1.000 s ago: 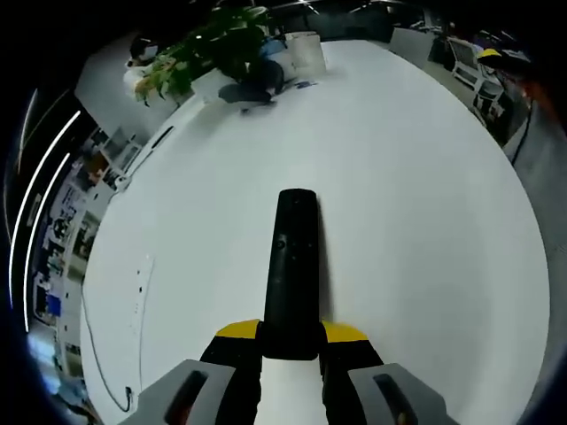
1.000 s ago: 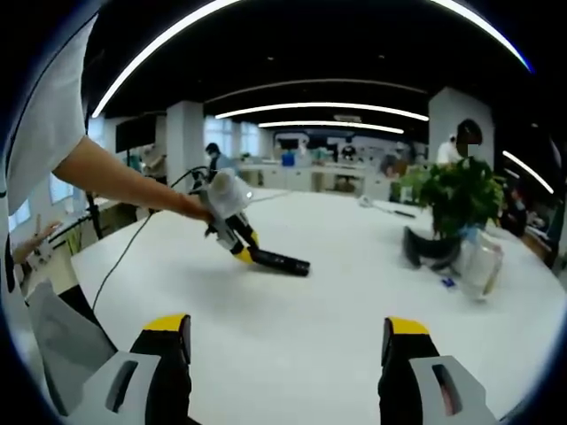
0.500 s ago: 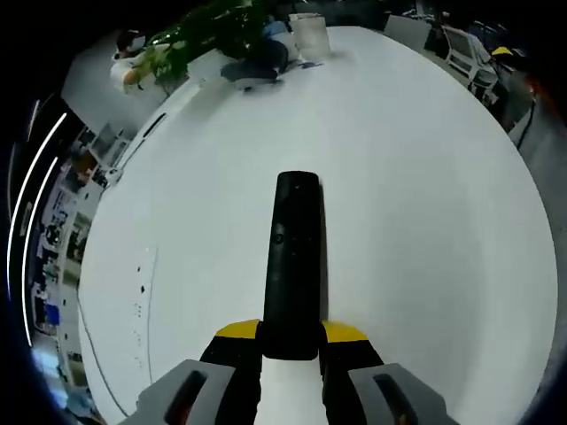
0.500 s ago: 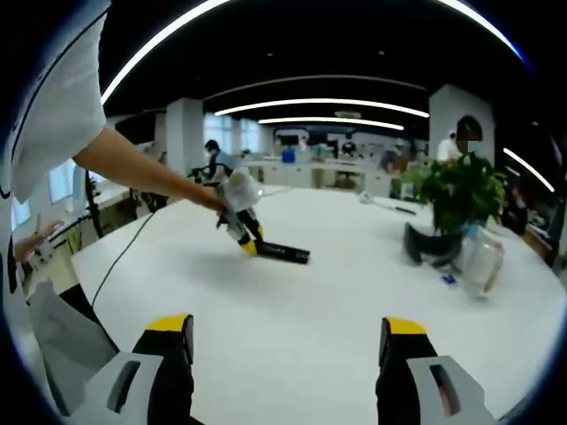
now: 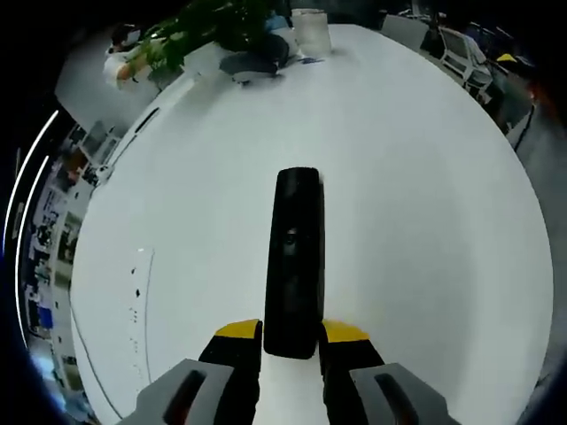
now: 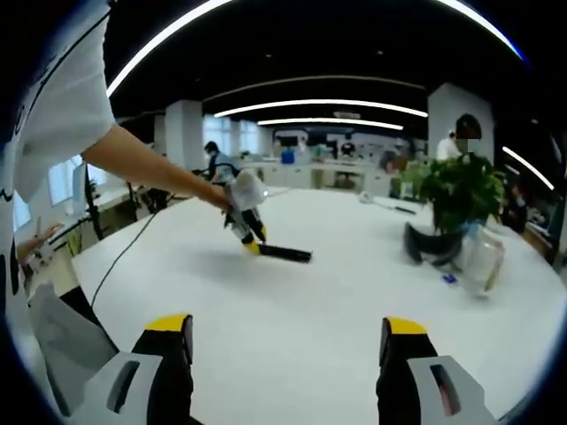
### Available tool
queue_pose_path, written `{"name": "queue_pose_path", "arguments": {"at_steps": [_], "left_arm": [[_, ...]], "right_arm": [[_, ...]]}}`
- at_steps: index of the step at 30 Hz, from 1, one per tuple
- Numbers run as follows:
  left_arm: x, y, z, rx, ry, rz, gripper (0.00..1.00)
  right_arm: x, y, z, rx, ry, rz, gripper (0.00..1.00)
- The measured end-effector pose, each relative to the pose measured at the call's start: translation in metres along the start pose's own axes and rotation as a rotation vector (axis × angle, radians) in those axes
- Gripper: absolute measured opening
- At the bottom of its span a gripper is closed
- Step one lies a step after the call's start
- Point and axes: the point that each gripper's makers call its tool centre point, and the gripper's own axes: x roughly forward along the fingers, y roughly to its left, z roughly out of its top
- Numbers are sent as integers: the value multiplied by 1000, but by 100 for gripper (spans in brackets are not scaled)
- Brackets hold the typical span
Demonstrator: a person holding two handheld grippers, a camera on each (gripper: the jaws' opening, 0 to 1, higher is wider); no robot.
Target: Press the specified remote control buttons in sequence, fully releasing each button before pressing the next.
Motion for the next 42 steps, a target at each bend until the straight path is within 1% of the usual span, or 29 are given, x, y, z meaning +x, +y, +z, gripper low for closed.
{"name": "queue_pose_path", "arguments": {"at_steps": [1, 2, 7, 8, 9, 10, 11, 13, 14, 15, 16, 17, 18, 19, 20, 21, 22, 23, 26, 27, 29, 31, 33, 34, 37, 38, 39, 41, 42], "left_arm": [[-1, 2, 0, -1, -4, 19, 32], [-1, 2, -1, -11, -5, 22, 33], [-3, 5, -4, -129, -25, 101, 38], [-4, 7, -7, -172, -25, 126, 42], [-7, 13, -10, -231, -37, 177, 45], [-8, 11, -12, -293, -55, 183, 45], [-9, 11, -15, -339, -61, 195, 46], [-12, 12, -20, -415, -76, 240, 49], [-14, 13, -23, -445, -79, 261, 51], [-16, 11, -24, -456, -89, 265, 55], [-19, 15, -25, -458, -112, 315, 61], [-21, 15, -23, -460, -151, 340, 69], [-25, 15, -27, -479, -153, 373, 73], [-28, 10, -32, -492, -136, 380, 74], [-30, 7, -33, -492, -140, 381, 74], [-34, 3, -32, -535, -170, 392, 74], [-35, 1, -32, -556, -179, 391, 74], [-38, -6, -32, -600, -196, 387, 76], [-48, -16, -34, -647, -236, 427, 81], [-52, -19, -36, -661, -241, 442, 81], [-58, -30, -37, -731, -280, 457, 82], [-63, -42, -40, -804, -316, 462, 89], [-71, -48, -41, -862, -367, 491, 98], [-77, -51, -41, -884, -396, 505, 100], [-91, -60, -45, -899, -426, 543, 100], [-95, -66, -44, -948, -450, 537, 100], [-99, -68, -44, -974, -469, 543, 100], [-110, -76, -38, -999, -526, 543, 100], [-113, -78, -38, -999, -526, 548, 100]], "right_arm": [[0, 1, 0, -2, 0, 2, 86], [0, 1, 0, -5, -3, 4, 86], [-2, 1, 2, -7, -14, 2, 87], [-2, 1, 2, -5, -16, 0, 87], [-3, 0, 3, -1, -24, -1, 88], [-4, -1, 5, 4, -33, -1, 88], [-5, -1, 6, 10, -37, 1, 88], [-6, 0, 7, 19, -47, 6, 88], [-6, 1, 9, 18, -53, 7, 88], [-7, 1, 9, 18, -57, 8, 88], [-7, 2, 10, 18, -62, 11, 88], [-7, 2, 11, 19, -65, 12, 88], [-8, 2, 11, 21, -68, 12, 88], [-8, 2, 11, 23, -68, 12, 88], [-8, 2, 12, 27, -70, 12, 88], [-8, 2, 12, 35, -71, 16, 88], [-8, 2, 12, 40, -71, 18, 88], [-9, 3, 13, 42, -74, 20, 89], [-11, 3, 16, 44, -89, 20, 89], [-11, 3, 16, 47, -92, 21, 89], [-11, 3, 17, 54, -96, 21, 89], [-12, 2, 19, 67, -104, 20, 90], [-13, 1, 19, 77, -110, 19, 90], [-14, 0, 20, 82, -115, 17, 90], [-15, -2, 22, 89, -129, 8, 90], [-16, -3, 22, 90, -133, 3, 91], [-16, -4, 22, 91, -134, 0, 91], [-17, -5, 22, 100, -136, -4, 93], [-18, -6, 23, 104, -143, -9, 93]]}}
